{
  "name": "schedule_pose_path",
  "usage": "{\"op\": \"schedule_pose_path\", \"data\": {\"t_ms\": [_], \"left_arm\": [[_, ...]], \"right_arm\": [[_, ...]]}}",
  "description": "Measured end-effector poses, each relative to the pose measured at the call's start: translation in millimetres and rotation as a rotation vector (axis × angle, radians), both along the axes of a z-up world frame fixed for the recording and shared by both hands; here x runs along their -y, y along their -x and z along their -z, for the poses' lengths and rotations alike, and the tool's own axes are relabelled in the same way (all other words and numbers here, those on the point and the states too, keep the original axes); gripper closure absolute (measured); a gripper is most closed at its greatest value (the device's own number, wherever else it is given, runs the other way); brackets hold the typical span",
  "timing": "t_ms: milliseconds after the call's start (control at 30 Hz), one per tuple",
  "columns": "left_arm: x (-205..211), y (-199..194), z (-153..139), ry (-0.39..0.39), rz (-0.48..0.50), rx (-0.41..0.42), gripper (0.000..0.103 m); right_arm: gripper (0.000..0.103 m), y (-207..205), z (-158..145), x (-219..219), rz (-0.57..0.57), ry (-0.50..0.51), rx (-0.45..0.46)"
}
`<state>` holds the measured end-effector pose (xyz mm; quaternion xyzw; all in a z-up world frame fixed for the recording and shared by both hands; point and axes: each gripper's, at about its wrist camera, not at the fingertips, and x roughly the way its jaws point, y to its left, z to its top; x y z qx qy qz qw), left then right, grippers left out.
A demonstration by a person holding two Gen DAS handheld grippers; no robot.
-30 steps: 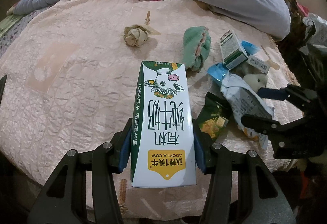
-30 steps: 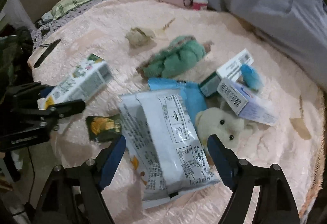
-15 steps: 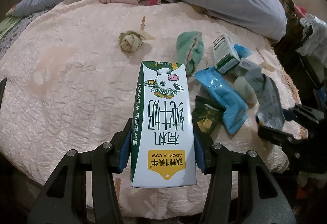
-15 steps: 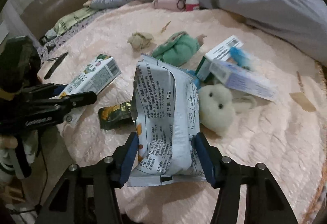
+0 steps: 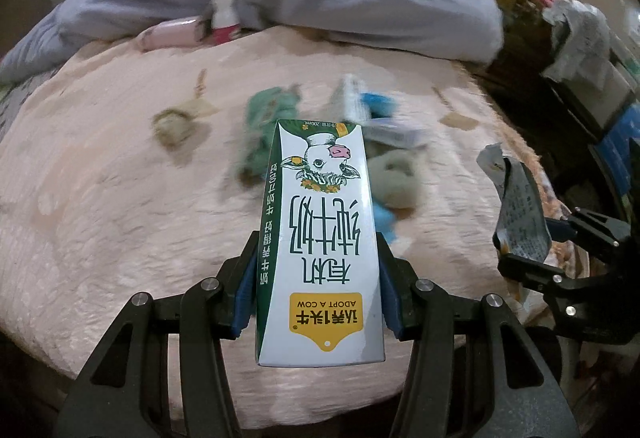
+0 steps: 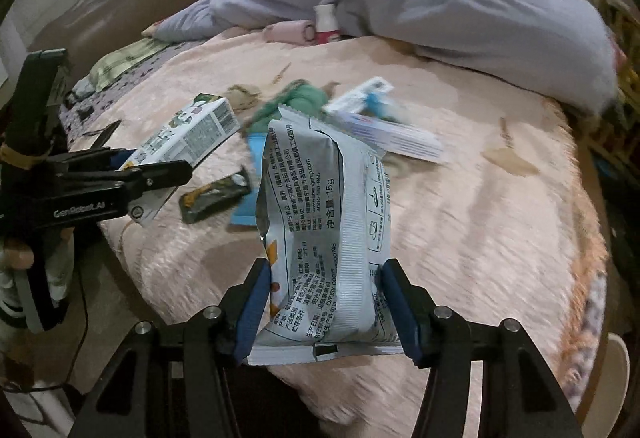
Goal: Collect trash
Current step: 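Carry the snack bag and milk carton toward the cream bucket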
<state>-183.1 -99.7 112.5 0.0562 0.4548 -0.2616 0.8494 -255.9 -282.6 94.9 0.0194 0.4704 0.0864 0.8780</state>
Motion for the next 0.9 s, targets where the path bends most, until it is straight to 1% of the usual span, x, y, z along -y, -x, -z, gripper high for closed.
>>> {"op": "schedule_pose_path", "data": {"t_ms": [267, 533, 633, 700, 833, 900], "left_arm": [[68.5, 21.2, -9.1, -0.004, 0.122, 0.021, 0.053], [144.7, 43.5, -18.5, -0.002, 0.275, 0.032, 0.053], [171.2, 54.5, -19.9, 0.0, 0.336, 0.027, 0.053], [189.9, 60.5, -19.0, -0.012, 0.373, 0.02, 0.053], [223.9, 71.0, -18.9, -0.019, 0.45, -0.016, 0.053], [242.8, 79.8, -20.7, -0.019, 0.491, -0.017, 0.053]], "right_arm": [[0.047, 41.6, -0.9, 57.2, 0.133, 0.01, -0.004], [0.046, 90.5, 0.1, 125.3, 0.291, 0.018, -0.011], [0.046, 110.3, 2.0, 153.2, 0.356, 0.015, -0.017], [0.046, 124.6, 4.1, 172.1, 0.401, 0.013, -0.021], [0.046, 150.0, 10.0, 203.9, 0.483, 0.006, -0.031], [0.046, 163.1, 15.0, 220.3, 0.532, -0.004, -0.041]]}}
